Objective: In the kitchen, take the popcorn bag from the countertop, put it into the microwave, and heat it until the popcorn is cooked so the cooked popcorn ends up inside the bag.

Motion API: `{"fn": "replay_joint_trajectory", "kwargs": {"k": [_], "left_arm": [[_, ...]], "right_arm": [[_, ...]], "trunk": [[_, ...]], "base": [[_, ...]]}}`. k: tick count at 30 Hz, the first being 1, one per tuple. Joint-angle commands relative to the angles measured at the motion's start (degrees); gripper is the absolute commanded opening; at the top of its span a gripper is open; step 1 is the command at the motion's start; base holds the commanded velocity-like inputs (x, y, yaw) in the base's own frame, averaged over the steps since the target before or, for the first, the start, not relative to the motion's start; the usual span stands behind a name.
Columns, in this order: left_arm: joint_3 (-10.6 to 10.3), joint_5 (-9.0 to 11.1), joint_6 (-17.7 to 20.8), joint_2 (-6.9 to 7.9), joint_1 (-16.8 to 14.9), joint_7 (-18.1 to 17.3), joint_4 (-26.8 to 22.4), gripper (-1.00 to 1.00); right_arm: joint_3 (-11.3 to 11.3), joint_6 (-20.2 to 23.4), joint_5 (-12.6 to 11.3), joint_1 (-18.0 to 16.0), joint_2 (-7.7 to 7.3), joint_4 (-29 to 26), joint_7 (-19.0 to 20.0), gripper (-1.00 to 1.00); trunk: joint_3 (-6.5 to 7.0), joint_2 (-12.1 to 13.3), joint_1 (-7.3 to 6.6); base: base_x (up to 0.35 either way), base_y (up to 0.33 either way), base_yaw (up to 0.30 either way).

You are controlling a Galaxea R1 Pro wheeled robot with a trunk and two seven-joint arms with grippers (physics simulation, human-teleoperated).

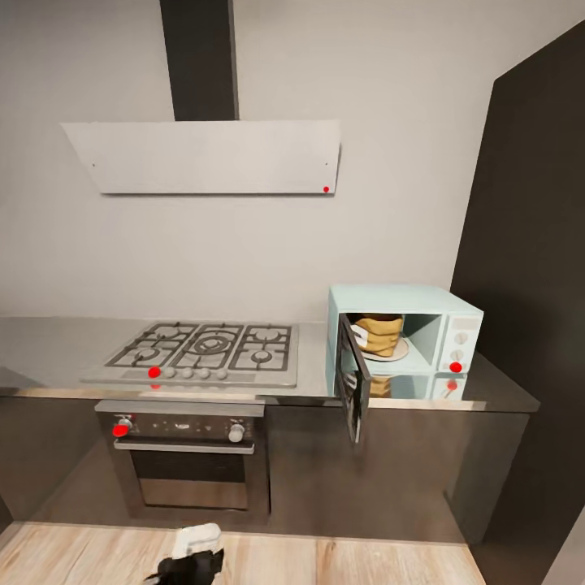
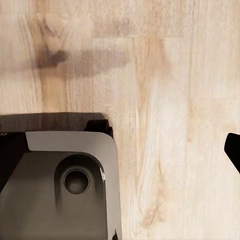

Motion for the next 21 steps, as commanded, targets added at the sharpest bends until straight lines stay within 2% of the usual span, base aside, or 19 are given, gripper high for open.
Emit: {"fn": "replay_joint_trajectory", "kwargs": {"k": [1, 3, 5, 8, 11, 13, 15, 17, 19, 21], "left_arm": [[0.1, 0.6, 0.6, -0.09, -2.4, -0.5, -0.5, 1.00], [0.1, 0.8, 0.8, -0.09, -6.5, -2.9, -0.8, 1.00], [0.1, 1.0, 0.8, -0.21, -12.1, -7.6, -1.0, 1.00], [0.1, 1.1, 0.9, -0.50, -16.9, -10.9, -1.2, 1.00], [0.1, 1.1, 0.9, -1.91, -20.4, -14.8, -1.4, 1.00], [-0.1, 1.0, 0.9, -3.37, -21.9, -20.0, -3.5, 1.00], [-0.4, 1.0, 0.9, -3.94, -22.1, -24.3, -5.2, 1.00], [-1.9, 0.6, 0.6, -4.44, -22.2, -27.8, -5.8, 1.00], [-5.7, 0.3, 0.2, -4.68, -22.2, -29.7, -6.6, 1.00], [-10.7, -0.1, -0.1, -4.70, -22.2, -30.3, -6.8, 1.00]], "right_arm": [[-0.5, -0.3, 0.5, -0.1, -0.05, 0.2, 0.1, 1.00], [-0.5, -0.3, 0.5, -0.1, -0.05, 0.2, 0.1, 1.00], [-0.5, -0.4, 0.5, -0.1, -0.06, 0.1, 0.1, 1.00], [-0.5, -0.4, 0.5, -0.1, -0.07, 0.1, 0.1, 1.00], [-0.5, -0.4, 0.5, -0.1, -0.11, 0.1, 0.1, 1.00], [-0.5, -0.4, 0.5, -0.1, -0.13, 0.1, 0.1, 1.00], [-0.5, -0.4, 0.5, -0.1, -0.13, 0.1, 0.1, 1.00], [-0.4, -0.4, 0.5, -0.1, -0.18, 0.1, 0.1, 1.00], [-0.4, -0.4, 0.5, -0.1, -0.21, 0.1, 0.1, 1.00], [-0.4, -0.4, 0.5, -0.1, -0.15, 0.1, 0.1, 1.00]], "trunk": [[-0.09, -0.1, 0.01], [-0.09, -0.1, 0.01], [-0.09, -0.1, 0.01], [-0.09, -0.1, 0.01], [-0.09, -0.1, 0.01], [-0.09, -0.1, 0.01], [-0.09, -0.1, 0.01], [-0.09, -0.1, 0.01], [-0.09, -0.1, 0.01], [-0.09, -0.1, 0.01]], "base": [[0.000, 0.000, 0.000], [0.000, 0.000, 0.000], [0.000, 0.000, 0.000], [0.000, 0.000, 0.000], [0.000, 0.000, 0.000], [0.000, 0.000, 0.000], [0.000, 0.000, 0.000], [0.000, 0.000, 0.000], [0.000, 0.000, 0.000], [0.000, 0.000, 0.000]]}}
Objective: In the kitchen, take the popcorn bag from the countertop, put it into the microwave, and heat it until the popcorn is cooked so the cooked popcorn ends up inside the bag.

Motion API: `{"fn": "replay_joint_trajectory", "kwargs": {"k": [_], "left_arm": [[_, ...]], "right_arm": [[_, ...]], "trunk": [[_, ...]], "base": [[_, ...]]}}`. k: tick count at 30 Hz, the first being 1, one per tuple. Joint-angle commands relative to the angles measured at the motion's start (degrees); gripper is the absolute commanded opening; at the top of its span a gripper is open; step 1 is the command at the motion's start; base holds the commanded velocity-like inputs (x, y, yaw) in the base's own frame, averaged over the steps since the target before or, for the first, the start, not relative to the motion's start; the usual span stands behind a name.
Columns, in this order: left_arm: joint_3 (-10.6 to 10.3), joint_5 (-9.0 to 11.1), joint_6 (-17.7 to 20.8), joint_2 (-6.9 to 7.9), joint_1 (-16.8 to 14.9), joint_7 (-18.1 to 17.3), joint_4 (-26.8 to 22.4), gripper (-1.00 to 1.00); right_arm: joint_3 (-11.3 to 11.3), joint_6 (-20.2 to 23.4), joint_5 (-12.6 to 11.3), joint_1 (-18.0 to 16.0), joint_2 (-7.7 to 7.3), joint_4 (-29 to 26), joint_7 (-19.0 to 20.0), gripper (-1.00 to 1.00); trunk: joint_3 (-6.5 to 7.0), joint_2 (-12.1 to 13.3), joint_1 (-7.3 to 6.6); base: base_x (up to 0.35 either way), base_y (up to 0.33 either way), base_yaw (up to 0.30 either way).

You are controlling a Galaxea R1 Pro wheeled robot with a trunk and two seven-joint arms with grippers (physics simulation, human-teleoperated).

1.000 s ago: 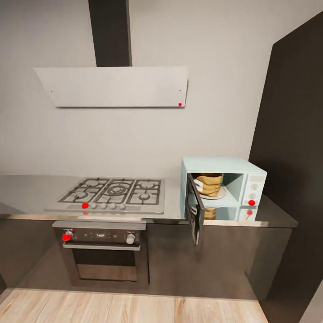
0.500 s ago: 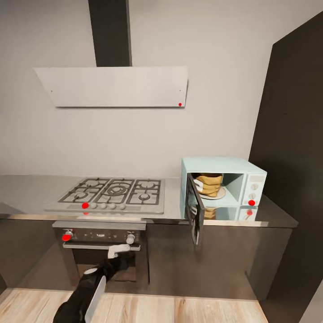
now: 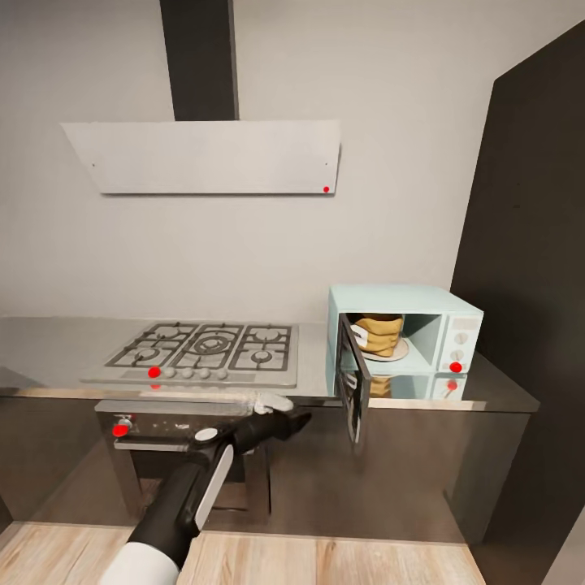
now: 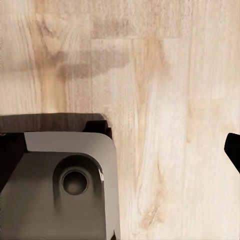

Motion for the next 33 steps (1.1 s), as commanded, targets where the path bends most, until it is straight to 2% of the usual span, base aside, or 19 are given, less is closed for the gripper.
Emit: {"fn": "replay_joint_trajectory", "kwargs": {"k": [1, 2, 5, 15, 19, 25, 33], "left_arm": [[-1.8, 0.3, 0.4, 0.06, 0.0, -0.2, 0.2, 1.00], [-2.8, 0.1, 0.3, 0.10, 0.0, -0.2, 0.5, 1.00], [-3.7, 0.1, 0.2, 0.26, 0.0, -0.4, 0.5, 1.00], [-3.8, 0.1, -3.0, 0.25, 0.0, -0.5, 0.4, 1.00], [-3.6, 0.3, -3.2, 0.95, 0.0, -0.7, 0.1, 1.00], [-3.5, 0.4, -3.2, 3.24, 0.0, -0.7, -0.2, 1.00], [-3.4, 0.2, -3.2, 3.50, 0.0, -0.6, -3.3, 1.00]], "right_arm": [[-0.5, -0.3, 0.5, -0.1, -0.03, 0.2, 0.1, 1.00], [-0.5, -0.3, 0.4, -0.1, -0.03, 0.2, 0.1, 1.00], [-0.5, -0.3, 0.4, -0.1, -0.08, 0.2, 0.1, 1.00], [-0.5, -1.4, 0.1, 0.4, 0.05, 0.3, -0.2, 1.00], [-0.6, -2.7, 0.0, 0.9, 0.10, 0.3, -0.6, 1.00], [-0.6, -2.9, 0.0, 1.0, 0.06, 0.3, -0.6, 1.00], [-0.6, -2.9, 0.0, 1.0, 0.06, 0.3, -0.8, 1.00]], "trunk": [[-0.08, -0.1, 0.01], [-0.08, -0.1, 0.01], [-0.08, -0.1, 0.01], [-0.08, -0.1, 0.01], [-0.01, -0.1, 0.01], [0.10, -0.1, 0.01], [0.11, -0.1, 0.01]], "base": [[0.000, 0.000, 0.000], [0.000, 0.000, 0.000], [0.000, 0.000, 0.000], [0.000, 0.000, -0.009], [0.000, 0.000, -0.195], [0.000, 0.000, -0.229], [0.084, 0.000, -0.068]]}}
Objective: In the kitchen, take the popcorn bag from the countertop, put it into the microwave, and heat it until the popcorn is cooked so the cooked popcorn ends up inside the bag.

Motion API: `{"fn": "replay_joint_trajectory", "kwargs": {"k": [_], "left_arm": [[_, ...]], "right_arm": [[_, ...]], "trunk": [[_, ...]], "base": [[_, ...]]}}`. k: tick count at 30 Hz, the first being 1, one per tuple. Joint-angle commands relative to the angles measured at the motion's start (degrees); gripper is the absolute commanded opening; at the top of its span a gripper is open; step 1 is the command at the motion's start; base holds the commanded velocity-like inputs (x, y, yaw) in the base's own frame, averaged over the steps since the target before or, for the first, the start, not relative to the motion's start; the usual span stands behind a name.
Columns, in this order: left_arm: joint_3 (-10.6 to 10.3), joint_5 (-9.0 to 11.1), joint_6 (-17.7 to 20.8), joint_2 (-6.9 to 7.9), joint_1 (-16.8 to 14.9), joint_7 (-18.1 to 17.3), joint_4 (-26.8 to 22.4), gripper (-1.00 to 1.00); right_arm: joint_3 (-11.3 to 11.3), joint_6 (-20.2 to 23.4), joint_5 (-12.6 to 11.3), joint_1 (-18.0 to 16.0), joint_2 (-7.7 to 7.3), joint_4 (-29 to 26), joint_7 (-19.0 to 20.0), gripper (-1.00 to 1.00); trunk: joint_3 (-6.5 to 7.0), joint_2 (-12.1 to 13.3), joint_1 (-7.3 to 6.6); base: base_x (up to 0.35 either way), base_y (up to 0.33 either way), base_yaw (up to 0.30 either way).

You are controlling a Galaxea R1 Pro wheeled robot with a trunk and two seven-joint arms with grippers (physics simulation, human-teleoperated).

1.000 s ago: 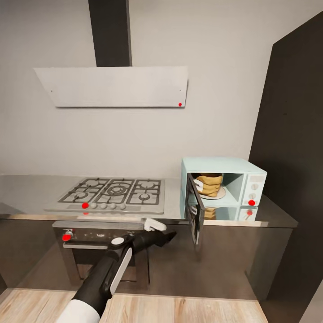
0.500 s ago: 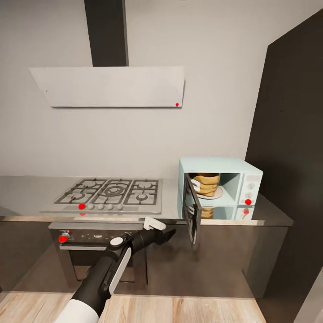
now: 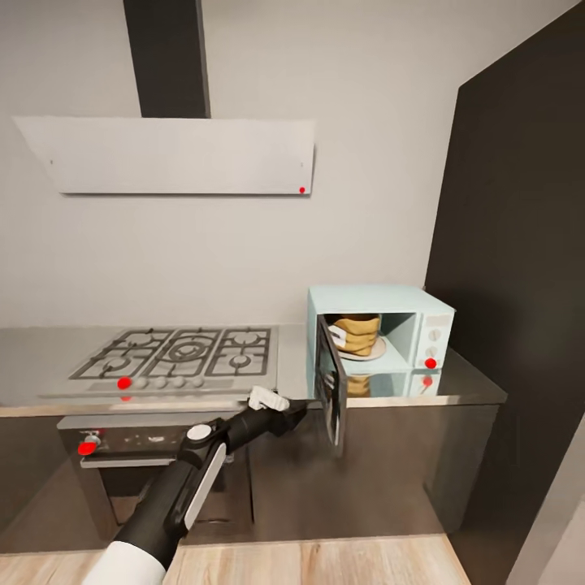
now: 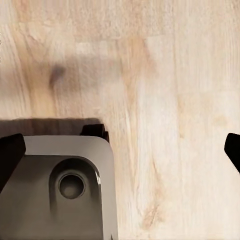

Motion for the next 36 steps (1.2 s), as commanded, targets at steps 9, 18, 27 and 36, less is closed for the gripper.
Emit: {"fn": "replay_joint_trajectory", "kwargs": {"k": [9, 18, 27, 36], "left_arm": [[0.0, 0.5, 0.4, -0.08, 0.0, -0.1, 0.0, 1.00], [-0.7, 0.5, 0.4, -0.57, 0.0, -0.2, 0.2, 1.00], [-0.7, 0.5, 0.4, -0.61, 0.0, -0.2, 0.7, 1.00], [-0.7, 0.5, -2.8, -0.62, 0.0, -0.2, 0.8, 1.00]], "right_arm": [[-0.5, -0.3, 0.5, -0.1, -0.05, 0.2, 0.1, 1.00], [-0.6, -0.4, 0.4, -0.1, -0.04, 0.2, 0.0, 1.00], [-0.5, -0.4, 0.4, -0.1, -0.05, 0.2, 0.0, 1.00], [-0.6, -0.4, 0.4, -0.1, -0.06, 0.2, 0.0, 1.00]], "trunk": [[-0.08, 0.0, 0.03], [-0.08, 0.0, 0.03], [-0.08, 0.0, 0.03], [-0.08, 0.0, 0.03]], "base": [[0.232, 0.000, 0.000], [0.010, 0.000, -0.070], [0.000, 0.000, -0.237], [0.000, 0.000, -0.238]]}}
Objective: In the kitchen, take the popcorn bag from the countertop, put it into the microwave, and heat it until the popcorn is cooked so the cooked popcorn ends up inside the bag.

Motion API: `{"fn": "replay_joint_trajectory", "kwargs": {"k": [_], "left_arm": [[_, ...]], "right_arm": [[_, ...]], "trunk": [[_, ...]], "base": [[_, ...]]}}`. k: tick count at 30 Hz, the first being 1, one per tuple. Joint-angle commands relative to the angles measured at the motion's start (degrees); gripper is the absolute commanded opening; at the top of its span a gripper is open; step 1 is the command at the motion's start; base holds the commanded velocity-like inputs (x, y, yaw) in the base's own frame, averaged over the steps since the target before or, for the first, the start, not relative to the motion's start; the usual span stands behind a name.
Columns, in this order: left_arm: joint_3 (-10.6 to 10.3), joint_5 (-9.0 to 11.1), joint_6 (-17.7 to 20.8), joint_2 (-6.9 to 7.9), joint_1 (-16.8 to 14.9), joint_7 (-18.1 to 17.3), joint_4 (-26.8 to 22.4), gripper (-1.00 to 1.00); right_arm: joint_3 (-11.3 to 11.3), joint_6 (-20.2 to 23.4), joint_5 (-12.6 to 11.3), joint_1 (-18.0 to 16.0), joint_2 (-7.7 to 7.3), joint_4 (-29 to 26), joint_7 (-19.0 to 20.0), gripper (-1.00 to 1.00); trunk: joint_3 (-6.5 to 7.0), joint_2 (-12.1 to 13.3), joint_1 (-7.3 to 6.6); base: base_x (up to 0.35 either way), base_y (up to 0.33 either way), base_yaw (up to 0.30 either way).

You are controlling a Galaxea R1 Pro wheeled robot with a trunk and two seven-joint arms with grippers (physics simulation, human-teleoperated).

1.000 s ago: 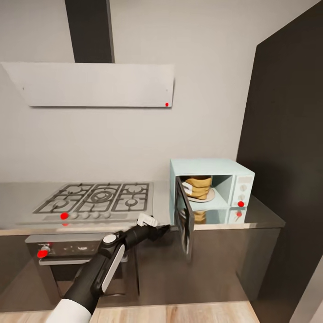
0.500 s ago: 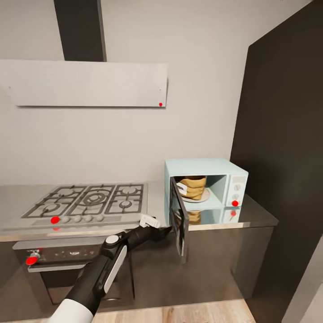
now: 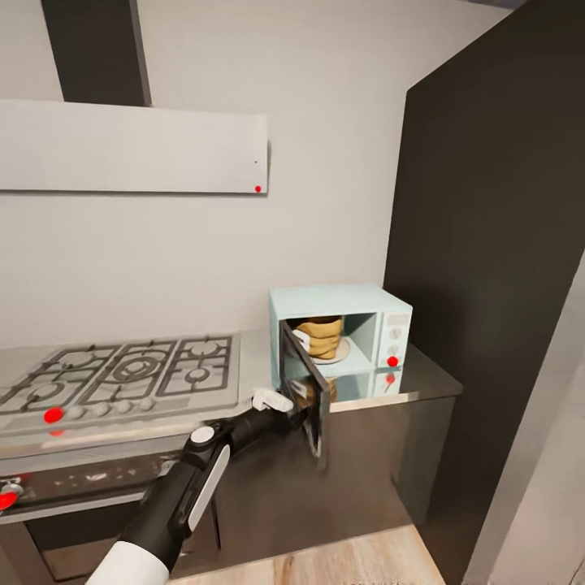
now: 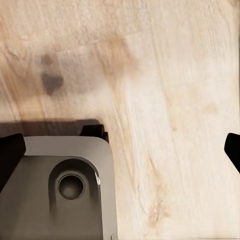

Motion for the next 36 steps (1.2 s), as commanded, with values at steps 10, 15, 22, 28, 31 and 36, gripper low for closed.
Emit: {"fn": "replay_joint_trajectory", "kwargs": {"k": [10, 15, 22, 28, 31, 36], "left_arm": [[0.3, 0.5, -0.3, -0.07, 0.0, -0.1, 3.0, 1.00], [0.3, 0.5, -0.3, -0.19, 0.0, -0.1, 3.3, 1.00], [0.3, 0.4, -0.3, -0.27, 0.0, 0.5, 3.3, 1.00], [0.5, 0.4, -0.3, -0.29, 0.0, 0.7, 3.3, 1.00], [0.6, 0.4, -0.3, -0.27, 0.0, 0.8, 3.3, 1.00], [0.5, 0.4, -0.3, -0.40, 0.0, 0.9, 3.2, 1.00]], "right_arm": [[-0.5, -0.3, 0.4, -0.1, -0.42, 0.2, 0.1, 1.00], [-0.5, -0.3, 0.4, -0.1, -0.17, 0.2, 0.0, 1.00], [-0.5, -0.3, 0.4, -0.1, -0.24, 0.2, 0.1, 1.00], [-0.5, -0.3, 0.4, -0.1, -0.30, 0.2, -0.4, 1.00], [-0.5, -0.4, 0.5, -0.1, -0.20, 0.2, -0.8, 1.00], [-0.4, -0.5, 0.6, -0.1, -0.12, 0.1, -0.9, 1.00]], "trunk": [[-0.08, -0.1, 0.01], [-0.08, -0.1, 0.01], [-0.08, -0.1, 0.01], [-0.08, -0.1, 0.01], [-0.08, -0.1, 0.01], [-0.08, -0.1, 0.01]], "base": [[0.000, 0.000, -0.236], [0.000, 0.000, -0.233], [0.000, 0.000, -0.218], [0.000, 0.000, -0.021], [0.000, 0.000, 0.000], [0.181, 0.000, 0.000]]}}
